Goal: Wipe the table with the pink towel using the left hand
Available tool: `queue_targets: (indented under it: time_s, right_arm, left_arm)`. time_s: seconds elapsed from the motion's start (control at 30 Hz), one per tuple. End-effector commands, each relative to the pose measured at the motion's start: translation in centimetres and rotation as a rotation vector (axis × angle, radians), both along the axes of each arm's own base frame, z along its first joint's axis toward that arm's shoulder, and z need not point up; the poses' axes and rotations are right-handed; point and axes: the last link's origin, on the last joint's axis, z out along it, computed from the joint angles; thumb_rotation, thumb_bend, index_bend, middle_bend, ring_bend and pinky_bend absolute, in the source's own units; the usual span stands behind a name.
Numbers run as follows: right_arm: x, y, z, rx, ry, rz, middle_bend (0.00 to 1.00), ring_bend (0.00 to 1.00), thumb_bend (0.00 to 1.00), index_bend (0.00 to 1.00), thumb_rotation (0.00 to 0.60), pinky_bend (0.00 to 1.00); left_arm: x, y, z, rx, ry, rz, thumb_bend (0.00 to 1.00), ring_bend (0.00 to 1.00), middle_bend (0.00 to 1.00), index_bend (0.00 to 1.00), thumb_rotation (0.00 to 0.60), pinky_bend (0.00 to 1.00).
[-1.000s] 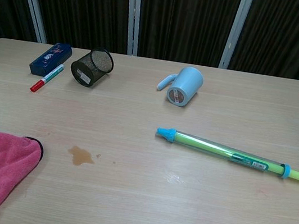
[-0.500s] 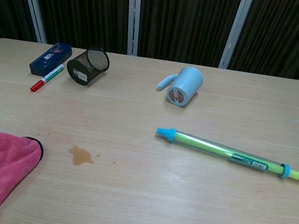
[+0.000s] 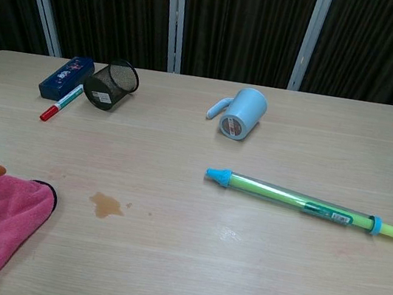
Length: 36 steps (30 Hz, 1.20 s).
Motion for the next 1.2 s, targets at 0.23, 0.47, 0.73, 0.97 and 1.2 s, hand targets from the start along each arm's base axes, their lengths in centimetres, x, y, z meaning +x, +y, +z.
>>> queue_targets:
  time_s: [0.23, 0.47, 0.73, 0.97, 1.2]
  right_arm:
    - [0.1, 0.0, -0.1, 0.004, -0.005, -0.001, 0.0, 0.0, 0.09, 0.0, 0.6, 0.17]
    - [0.0, 0.0, 0.0, 0.006, -0.007, 0.0, 0.0, 0.0, 0.09, 0.0, 0.6, 0.17]
    - [0.0, 0.0, 0.0, 0.008, -0.013, 0.0, 0.0, 0.0, 0.09, 0.0, 0.6, 0.17]
    - [0.1, 0.1, -0.1, 0.01, -0.013, 0.0, 0.0, 0.0, 0.09, 0.0, 0.6, 0.17]
    - [0.2, 0.1, -0.2, 0.01, -0.021, -0.004, 0.0, 0.0, 0.09, 0.0, 0.6, 0.17]
  left_arm:
    - [-0.3, -0.5, -2.6, -0.023, 0.043, 0.01, 0.0, 0.0, 0.0, 0.0, 0.6, 0.0]
    - [-0.8, 0.4, -3.9, -0.007, 0.092, 0.009, 0.0, 0.0, 0.0, 0.0, 0.6, 0.0]
    - [-2.4, 1.5, -2.5, 0.053, 0.167, 0.026, 0.0, 0.0, 0.0, 0.0, 0.6, 0.0]
    - [-3.9, 2.6, -0.2, 0.123, 0.209, 0.073, 0.0, 0.0, 0.0, 0.0, 0.6, 0.0]
    - [-5.4, 3.7, 1.0, 0.165, 0.258, 0.127, 0.01, 0.0, 0.0, 0.0, 0.6, 0.0]
